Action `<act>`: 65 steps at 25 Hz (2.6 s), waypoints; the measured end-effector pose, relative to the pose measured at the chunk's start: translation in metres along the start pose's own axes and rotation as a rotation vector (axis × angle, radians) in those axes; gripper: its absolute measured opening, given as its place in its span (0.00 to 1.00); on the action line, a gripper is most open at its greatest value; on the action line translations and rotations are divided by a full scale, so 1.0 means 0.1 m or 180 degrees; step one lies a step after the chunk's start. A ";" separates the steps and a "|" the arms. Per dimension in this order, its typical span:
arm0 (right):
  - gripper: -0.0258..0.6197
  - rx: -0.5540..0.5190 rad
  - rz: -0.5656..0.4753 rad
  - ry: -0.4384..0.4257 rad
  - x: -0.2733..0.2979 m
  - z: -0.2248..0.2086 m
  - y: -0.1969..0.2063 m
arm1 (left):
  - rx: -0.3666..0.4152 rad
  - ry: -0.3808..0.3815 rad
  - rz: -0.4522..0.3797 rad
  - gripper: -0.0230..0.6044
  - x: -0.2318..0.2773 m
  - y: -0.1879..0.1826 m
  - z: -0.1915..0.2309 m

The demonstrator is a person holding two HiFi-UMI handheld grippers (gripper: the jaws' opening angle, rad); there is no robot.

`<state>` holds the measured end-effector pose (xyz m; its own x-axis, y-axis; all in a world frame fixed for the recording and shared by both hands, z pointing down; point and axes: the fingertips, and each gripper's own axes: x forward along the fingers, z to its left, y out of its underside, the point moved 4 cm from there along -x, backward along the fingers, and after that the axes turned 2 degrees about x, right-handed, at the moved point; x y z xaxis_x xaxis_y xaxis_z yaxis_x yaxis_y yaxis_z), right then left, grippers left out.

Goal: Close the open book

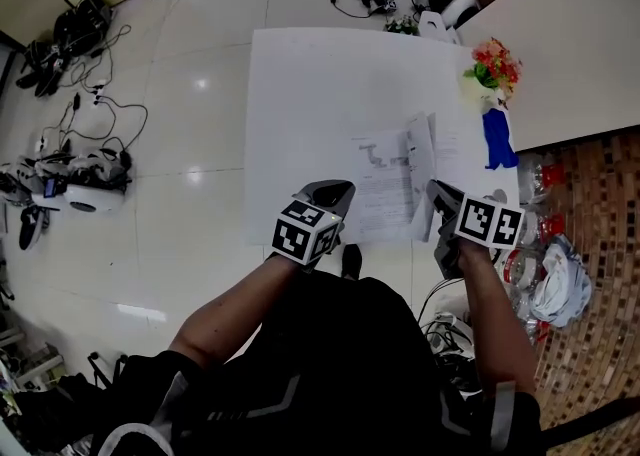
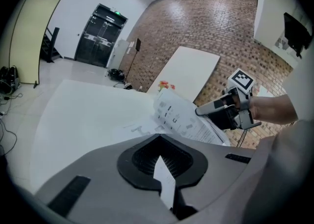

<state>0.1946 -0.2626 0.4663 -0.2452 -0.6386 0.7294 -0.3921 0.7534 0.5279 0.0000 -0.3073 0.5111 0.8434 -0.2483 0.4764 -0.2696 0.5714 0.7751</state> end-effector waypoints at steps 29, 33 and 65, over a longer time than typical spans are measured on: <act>0.10 0.0450 0.0514 -0.0631 0.32 -2.37 0.15 | -0.0056 -0.0540 0.0091 0.03 0.34 -0.20 -0.50; 0.10 0.0199 0.0473 -0.0349 0.28 -2.44 0.16 | -0.0108 -0.0605 0.0065 0.03 0.23 -0.17 -0.42; 0.32 -0.2961 0.0848 -0.1288 0.46 0.56 0.86 | -0.0307 -0.0992 -0.0331 0.03 -0.49 -0.03 -0.12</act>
<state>0.0996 -0.2359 0.5213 -0.5690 -0.3097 0.7618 0.5125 0.5909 0.6230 -0.0352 -0.2871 0.4803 0.6775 -0.5277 0.5124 -0.1320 0.5981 0.7905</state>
